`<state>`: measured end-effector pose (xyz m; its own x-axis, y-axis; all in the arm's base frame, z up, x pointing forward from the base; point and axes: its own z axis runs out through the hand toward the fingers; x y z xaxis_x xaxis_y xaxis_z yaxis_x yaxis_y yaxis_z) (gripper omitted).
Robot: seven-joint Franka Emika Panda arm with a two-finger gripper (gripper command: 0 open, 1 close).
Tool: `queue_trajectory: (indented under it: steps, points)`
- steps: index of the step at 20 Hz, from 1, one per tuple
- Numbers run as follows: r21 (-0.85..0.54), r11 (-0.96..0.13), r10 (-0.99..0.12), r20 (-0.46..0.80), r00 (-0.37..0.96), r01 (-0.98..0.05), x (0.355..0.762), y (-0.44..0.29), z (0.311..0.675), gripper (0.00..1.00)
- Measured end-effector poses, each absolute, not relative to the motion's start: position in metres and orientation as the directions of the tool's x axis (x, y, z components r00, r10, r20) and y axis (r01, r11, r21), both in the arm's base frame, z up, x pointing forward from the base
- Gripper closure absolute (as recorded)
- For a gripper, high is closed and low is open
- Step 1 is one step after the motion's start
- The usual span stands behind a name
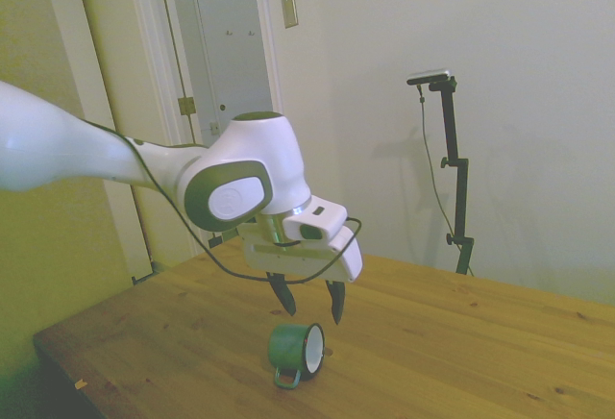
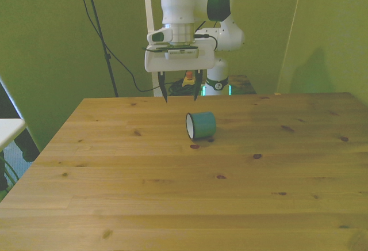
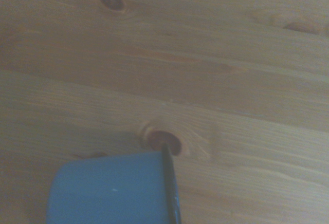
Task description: Flip the mug upright
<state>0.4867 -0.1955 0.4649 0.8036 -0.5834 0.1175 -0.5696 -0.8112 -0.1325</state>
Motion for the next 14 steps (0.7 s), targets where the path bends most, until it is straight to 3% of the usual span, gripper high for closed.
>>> queue_trajectory:
  steps: [7, 14]
  points:
    - [-0.264, -0.840, -0.479, -0.050, 0.877, -0.474, 0.505, -0.220, 0.446, 0.00]
    - [-0.384, -0.836, -0.377, -0.117, 0.919, -0.392, 0.506, -0.237, 0.437, 0.00]
